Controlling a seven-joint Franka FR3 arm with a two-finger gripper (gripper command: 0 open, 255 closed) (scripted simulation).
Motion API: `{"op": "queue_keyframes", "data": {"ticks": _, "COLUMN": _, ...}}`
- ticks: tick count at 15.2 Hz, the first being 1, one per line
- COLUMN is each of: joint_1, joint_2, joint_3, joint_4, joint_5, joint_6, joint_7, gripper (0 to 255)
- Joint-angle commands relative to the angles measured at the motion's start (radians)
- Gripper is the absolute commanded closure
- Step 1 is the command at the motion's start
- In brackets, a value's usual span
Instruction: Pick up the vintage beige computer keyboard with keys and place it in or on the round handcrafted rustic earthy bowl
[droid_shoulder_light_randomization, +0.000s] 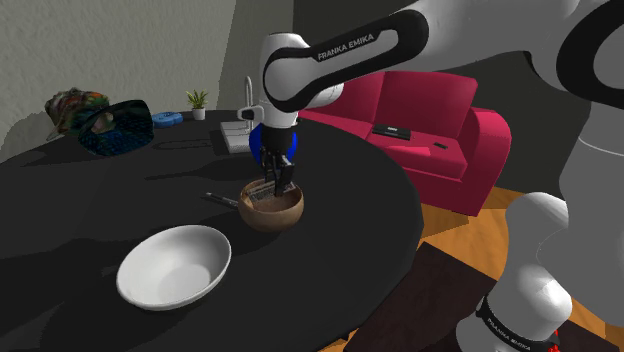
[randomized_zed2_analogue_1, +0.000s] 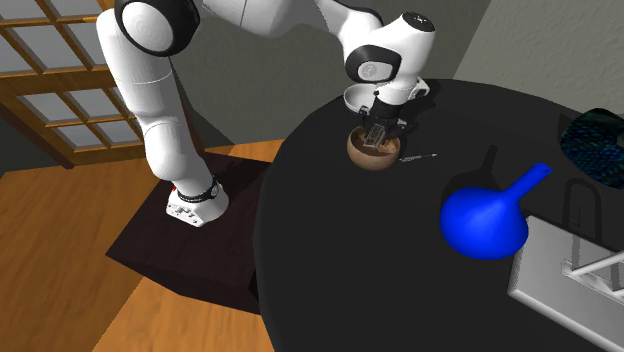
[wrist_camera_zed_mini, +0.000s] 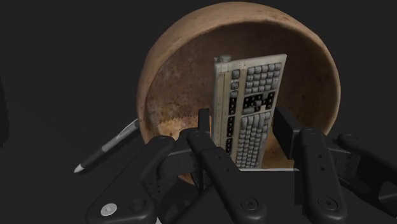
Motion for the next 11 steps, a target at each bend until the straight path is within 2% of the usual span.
{"op": "queue_keyframes", "data": {"ticks": 1, "joint_1": 0.000, "joint_2": 0.000, "joint_3": 0.000, "joint_4": -0.003, "joint_5": 0.000, "joint_6": 0.003, "joint_7": 0.000, "gripper": 255}}
{"op": "queue_keyframes", "data": {"ticks": 5, "joint_1": 0.000, "joint_2": 0.000, "joint_3": 0.000, "joint_4": -0.003, "joint_5": 0.000, "joint_6": 0.003, "joint_7": 0.000, "gripper": 255}}
{"op": "queue_keyframes", "data": {"ticks": 6, "joint_1": 0.000, "joint_2": 0.000, "joint_3": 0.000, "joint_4": -0.003, "joint_5": 0.000, "joint_6": 0.003, "joint_7": 0.000, "gripper": 0}}
{"op": "queue_keyframes", "data": {"ticks": 11, "joint_1": 0.000, "joint_2": 0.000, "joint_3": 0.000, "joint_4": -0.003, "joint_5": 0.000, "joint_6": 0.003, "joint_7": 0.000, "gripper": 0}}
